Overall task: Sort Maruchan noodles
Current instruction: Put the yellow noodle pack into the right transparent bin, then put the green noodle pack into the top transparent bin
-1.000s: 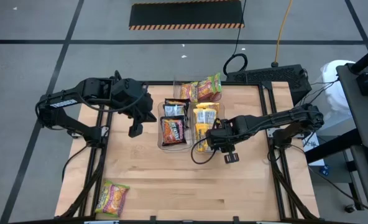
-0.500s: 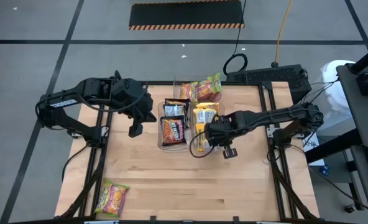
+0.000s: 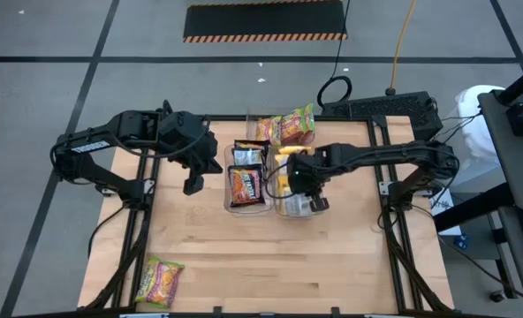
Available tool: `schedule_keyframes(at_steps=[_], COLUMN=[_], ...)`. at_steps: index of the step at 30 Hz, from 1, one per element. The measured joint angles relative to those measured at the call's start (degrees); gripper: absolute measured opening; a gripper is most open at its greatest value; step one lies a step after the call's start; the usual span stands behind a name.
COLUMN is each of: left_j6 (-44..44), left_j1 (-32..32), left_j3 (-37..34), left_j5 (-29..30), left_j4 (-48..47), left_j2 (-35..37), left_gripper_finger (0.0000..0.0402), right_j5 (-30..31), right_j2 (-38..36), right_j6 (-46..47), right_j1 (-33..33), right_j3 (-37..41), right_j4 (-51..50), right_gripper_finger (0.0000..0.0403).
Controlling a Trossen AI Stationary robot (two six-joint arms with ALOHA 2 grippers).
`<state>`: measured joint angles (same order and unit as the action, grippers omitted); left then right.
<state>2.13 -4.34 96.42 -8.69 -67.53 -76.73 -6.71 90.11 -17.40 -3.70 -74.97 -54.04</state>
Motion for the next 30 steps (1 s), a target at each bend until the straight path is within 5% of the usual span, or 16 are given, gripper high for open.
schedule_keyframes(at_steps=[16, 22, 30], left_j6=[-0.3, -0.3, -0.2], left_j1=[0.0, 0.0, 0.0], left_j3=[0.0, 0.0, 0.0], left_j5=[0.0, 0.0, 0.0], left_j4=[0.0, -1.0, -4.4], left_j2=[0.0, 0.0, 0.0], left_gripper_finger=[0.0026, 0.0026, 0.0026], right_j5=[2.9, 10.9, 9.7], right_j2=[-0.2, -2.3, -6.8], right_j6=[-1.4, -1.7, 0.1], right_j1=[-1.2, -1.2, -1.0], right_j3=[2.0, 1.8, 1.7], right_j4=[4.0, 3.7, 3.8], right_gripper_finger=[0.0002, 0.0035, 0.0077])
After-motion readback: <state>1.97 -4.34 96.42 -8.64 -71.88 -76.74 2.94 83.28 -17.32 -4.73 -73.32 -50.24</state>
